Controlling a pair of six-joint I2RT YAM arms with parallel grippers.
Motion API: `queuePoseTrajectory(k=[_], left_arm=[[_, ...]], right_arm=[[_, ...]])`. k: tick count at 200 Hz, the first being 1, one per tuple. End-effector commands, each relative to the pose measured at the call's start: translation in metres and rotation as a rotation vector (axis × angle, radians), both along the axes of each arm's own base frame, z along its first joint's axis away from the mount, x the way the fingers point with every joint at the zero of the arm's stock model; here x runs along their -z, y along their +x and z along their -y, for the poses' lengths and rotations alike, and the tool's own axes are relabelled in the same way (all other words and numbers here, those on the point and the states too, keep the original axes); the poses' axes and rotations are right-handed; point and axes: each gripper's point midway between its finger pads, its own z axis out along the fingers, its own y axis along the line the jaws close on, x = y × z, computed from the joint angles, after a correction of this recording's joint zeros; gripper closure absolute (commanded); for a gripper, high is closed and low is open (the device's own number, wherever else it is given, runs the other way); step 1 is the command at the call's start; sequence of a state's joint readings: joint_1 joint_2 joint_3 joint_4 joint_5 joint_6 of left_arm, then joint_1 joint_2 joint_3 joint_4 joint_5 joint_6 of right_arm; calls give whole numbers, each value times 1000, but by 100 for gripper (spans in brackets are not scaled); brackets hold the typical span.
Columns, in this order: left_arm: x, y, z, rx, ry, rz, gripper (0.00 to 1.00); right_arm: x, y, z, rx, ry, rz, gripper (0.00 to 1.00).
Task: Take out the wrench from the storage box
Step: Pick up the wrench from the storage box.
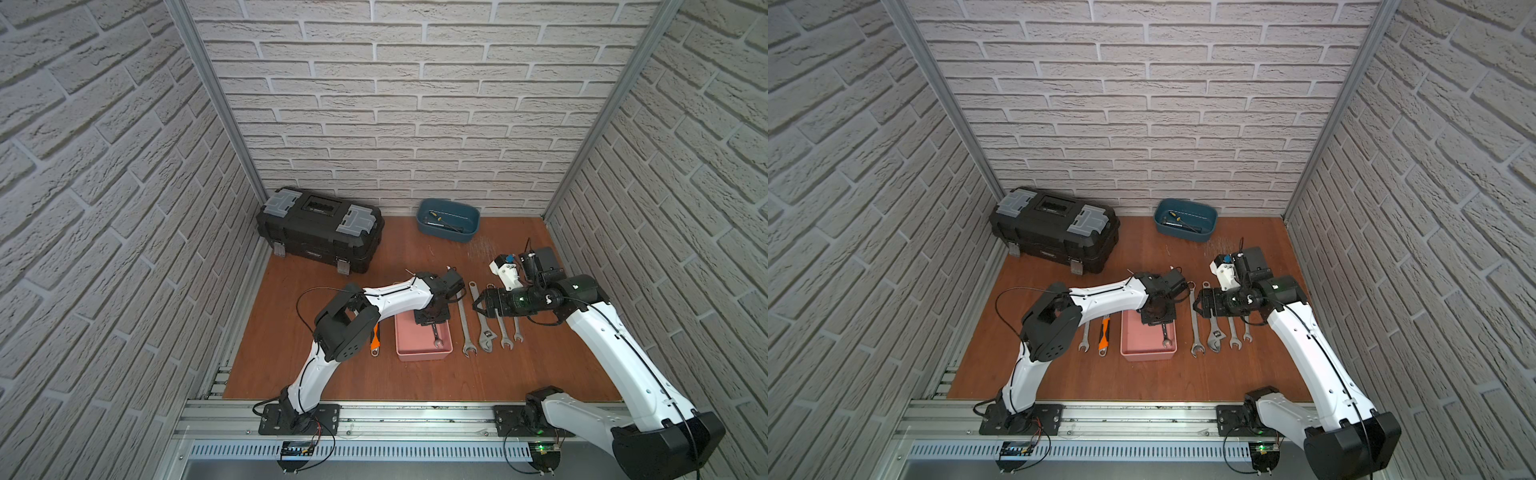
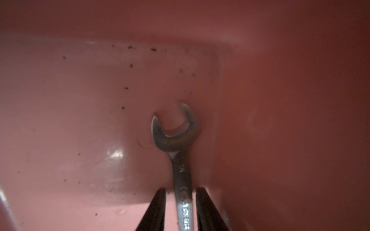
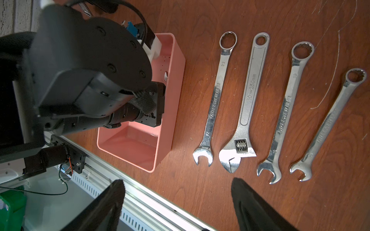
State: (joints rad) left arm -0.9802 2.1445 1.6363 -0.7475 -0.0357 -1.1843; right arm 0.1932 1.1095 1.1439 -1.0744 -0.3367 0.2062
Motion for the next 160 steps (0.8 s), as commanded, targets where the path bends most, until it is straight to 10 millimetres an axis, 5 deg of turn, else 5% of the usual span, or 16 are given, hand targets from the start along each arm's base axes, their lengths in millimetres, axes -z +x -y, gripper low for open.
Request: queuePoseTrajectory(k=[1, 45, 108, 160], left_arm=[[27, -11, -13, 2, 89, -49, 71], [44, -21, -36, 23, 207, -79, 75], [30, -21, -75, 92, 342, -86, 79], [23, -18, -89, 154, 350, -108, 77]], right_arm=[[-2, 0, -2, 3, 22, 9, 12], [-1, 0, -3, 1, 32, 1, 12], [-1, 1, -5, -1, 41, 1, 13], [-1, -1, -5, 4, 46, 0, 13]])
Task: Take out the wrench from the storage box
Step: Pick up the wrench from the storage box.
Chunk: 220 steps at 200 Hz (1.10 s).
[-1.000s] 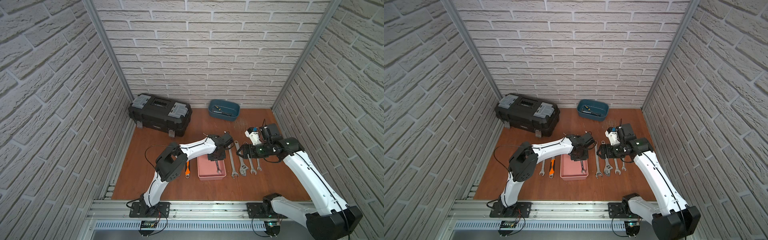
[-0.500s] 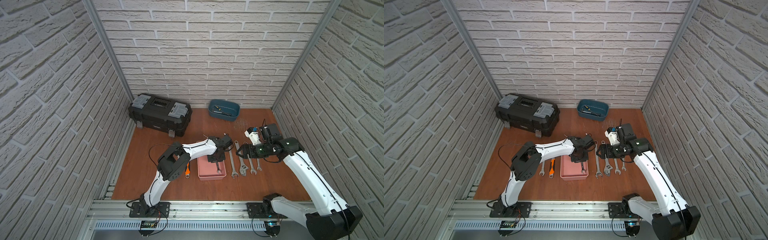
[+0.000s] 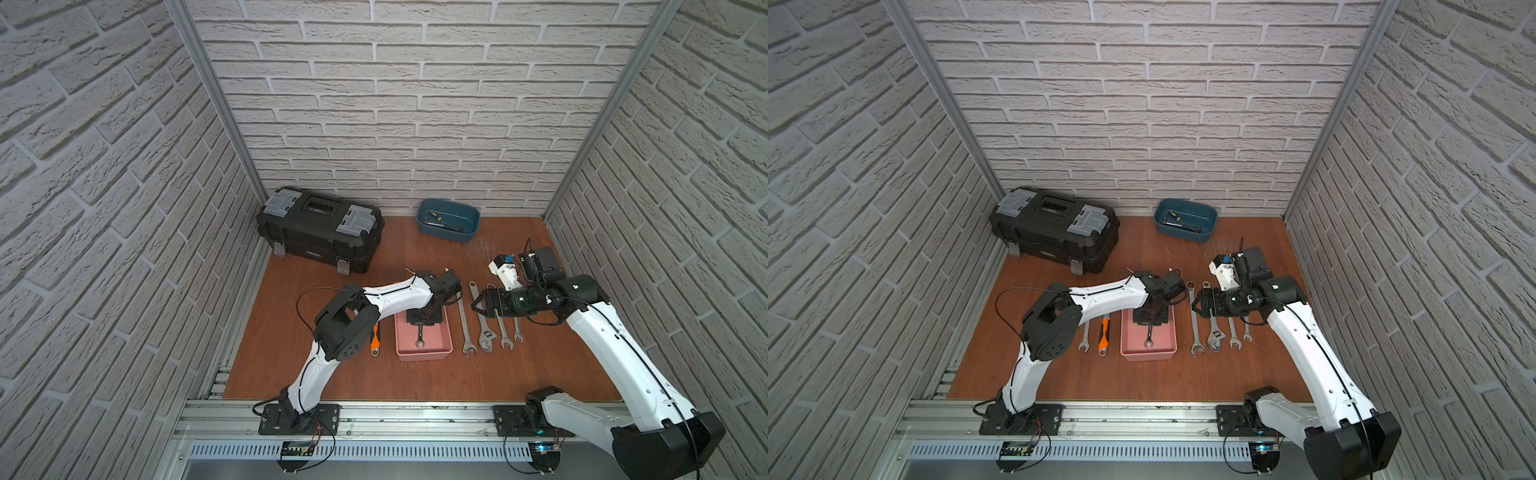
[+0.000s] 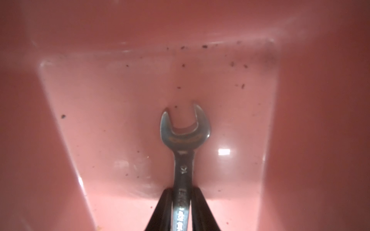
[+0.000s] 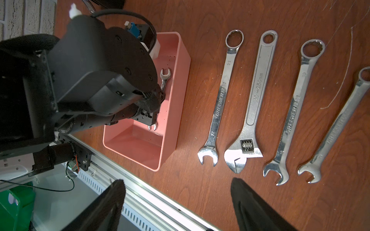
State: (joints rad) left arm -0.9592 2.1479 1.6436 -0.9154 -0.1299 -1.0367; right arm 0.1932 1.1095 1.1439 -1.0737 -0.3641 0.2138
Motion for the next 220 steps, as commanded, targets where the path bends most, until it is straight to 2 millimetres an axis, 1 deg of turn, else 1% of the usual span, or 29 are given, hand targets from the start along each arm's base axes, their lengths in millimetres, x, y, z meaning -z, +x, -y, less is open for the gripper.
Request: queuePoseTrajectory(k=[1, 17, 32, 44, 65, 86, 114, 155, 172, 181, 195, 220], left_arm=[[19, -17, -43, 32, 144, -99, 77], [22, -18, -38, 25, 113, -102, 76], [29, -19, -29, 30, 79, -124, 71], [36, -22, -26, 32, 76, -148, 68], [43, -29, -30, 26, 91, -182, 66], [54, -38, -35, 2, 81, -220, 65], [70, -46, -43, -41, 55, -262, 69], [78, -47, -48, -4, 108, -285, 80], [76, -46, -46, 12, 114, -278, 88], [72, -44, -44, 21, 120, -271, 90], [57, -38, -40, 36, 125, -240, 90], [30, -24, -30, 19, 83, -179, 90]], right_arm=[[0, 0, -1, 10, 19, 7, 13], [0, 0, 0, 13, 18, 8, 13], [0, 0, 0, 13, 17, 9, 13], [0, 0, 0, 13, 17, 10, 13], [-1, 0, 1, 14, 11, 15, 13], [-1, 1, 1, 14, 11, 13, 13], [0, 1, 1, 15, 11, 12, 13], [1, 1, 0, 18, 17, 14, 13], [1, 1, 1, 21, 17, 15, 13], [2, 1, 1, 22, 15, 14, 13], [3, 0, 1, 24, 18, 11, 13], [5, 1, -2, 29, 37, 10, 13]])
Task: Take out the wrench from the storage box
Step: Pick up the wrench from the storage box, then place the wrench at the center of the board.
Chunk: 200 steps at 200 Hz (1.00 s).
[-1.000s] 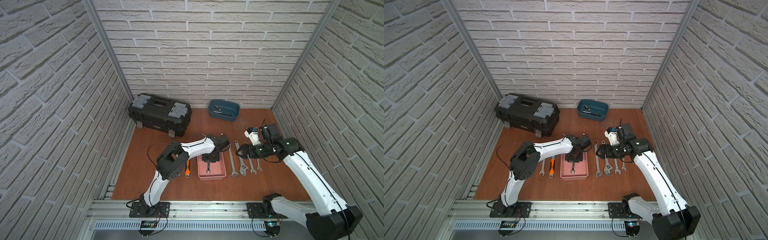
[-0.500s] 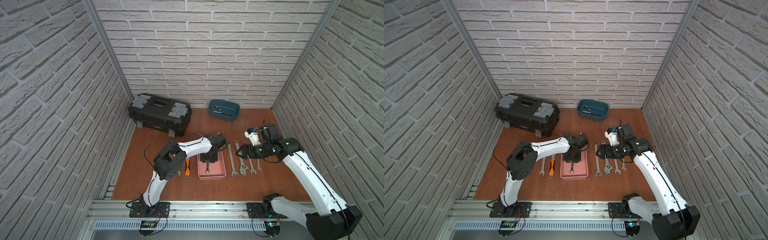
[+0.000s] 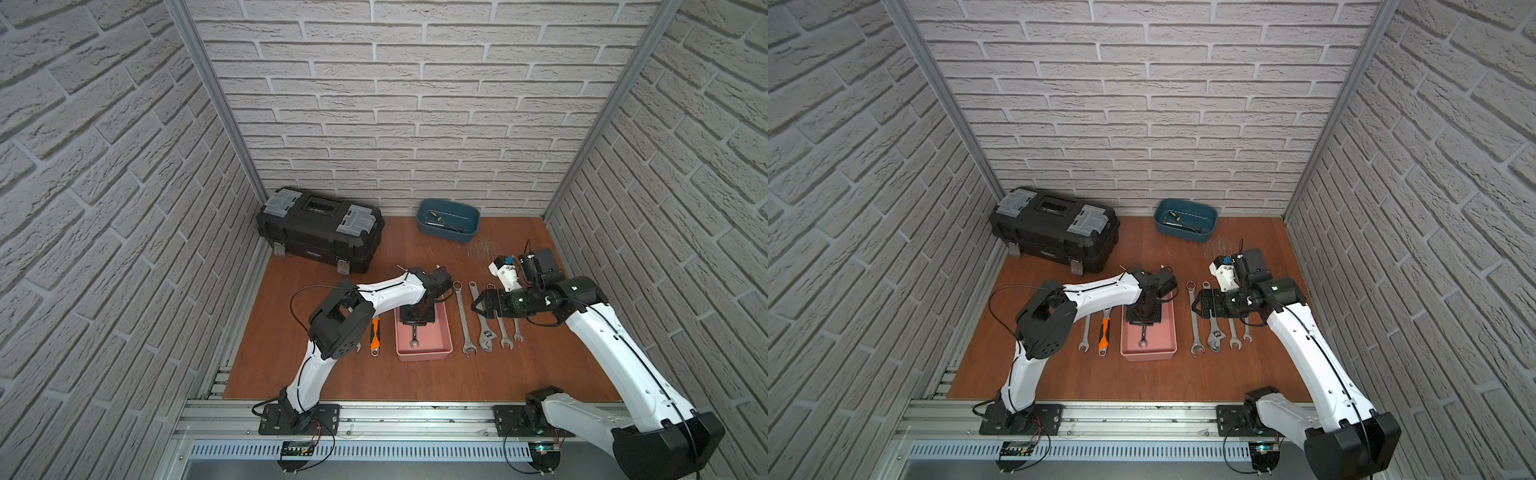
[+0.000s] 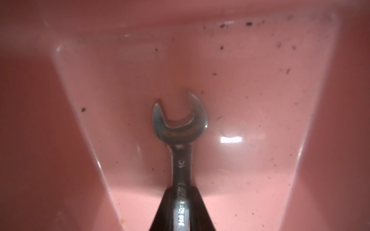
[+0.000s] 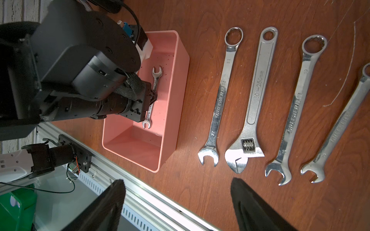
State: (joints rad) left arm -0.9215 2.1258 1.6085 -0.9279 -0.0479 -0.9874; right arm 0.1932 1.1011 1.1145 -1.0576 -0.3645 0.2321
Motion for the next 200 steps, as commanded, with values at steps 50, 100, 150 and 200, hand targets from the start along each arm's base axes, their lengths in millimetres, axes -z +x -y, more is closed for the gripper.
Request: queuePoseTrajectory(k=[50, 100, 150, 200], left_arm=[[-23, 1, -4, 10, 46, 2, 89], [-67, 5, -7, 23, 20, 50, 90], [-111, 3, -26, 25, 18, 89, 89], [-148, 0, -64, 12, 22, 133, 89]], right_arm=[[-2, 6, -2, 24, 31, 27, 13], [-8, 7, -1, 34, 30, 49, 12], [-11, 7, -2, 35, 46, 61, 13], [-7, 11, -6, 39, 66, 50, 13]])
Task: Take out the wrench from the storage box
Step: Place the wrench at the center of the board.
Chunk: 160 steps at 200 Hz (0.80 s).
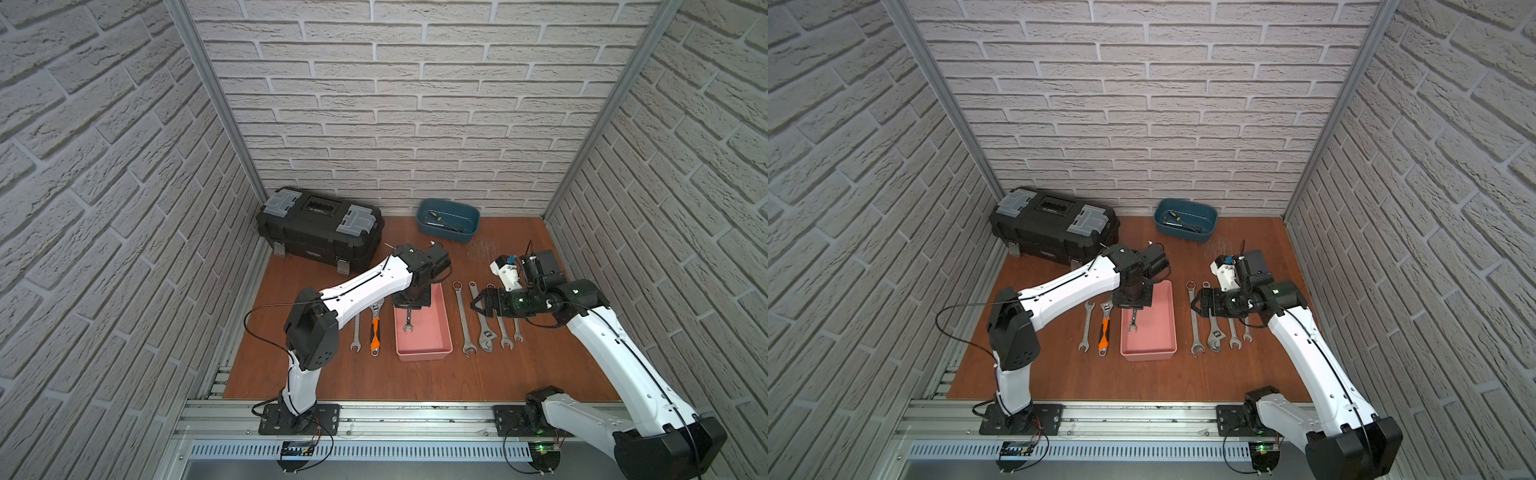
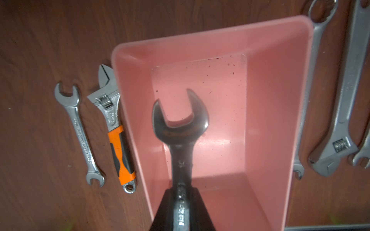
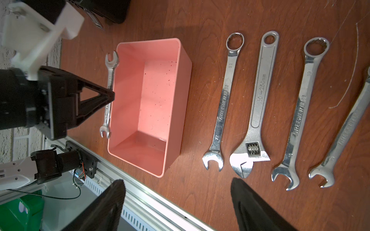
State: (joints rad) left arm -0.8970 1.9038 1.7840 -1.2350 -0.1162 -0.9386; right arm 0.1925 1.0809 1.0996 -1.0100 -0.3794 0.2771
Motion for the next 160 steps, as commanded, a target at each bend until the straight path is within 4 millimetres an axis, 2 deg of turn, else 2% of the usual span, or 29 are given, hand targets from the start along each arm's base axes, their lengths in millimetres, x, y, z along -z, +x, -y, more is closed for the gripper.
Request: queuePoseTrajectory(k=[1, 47, 84, 111, 134, 160], left_arm=[[-21, -2, -33, -10, 46, 24, 89], [-12, -7, -91, -18, 80, 33, 89], [9, -5, -138, -40, 93, 46, 89], [39, -7, -166, -45, 107, 18, 90], [56, -6, -185, -58, 121, 10, 90], [84, -7, -200, -80, 108, -35, 90]], right_arm=[[-1, 6, -2, 7, 28, 20, 13], [3, 9, -4, 12, 31, -5, 13], [4, 8, -3, 17, 23, -12, 13], [6, 8, -1, 22, 15, -20, 13], [6, 7, 1, 24, 2, -23, 13], [8, 8, 1, 28, -1, -29, 13]])
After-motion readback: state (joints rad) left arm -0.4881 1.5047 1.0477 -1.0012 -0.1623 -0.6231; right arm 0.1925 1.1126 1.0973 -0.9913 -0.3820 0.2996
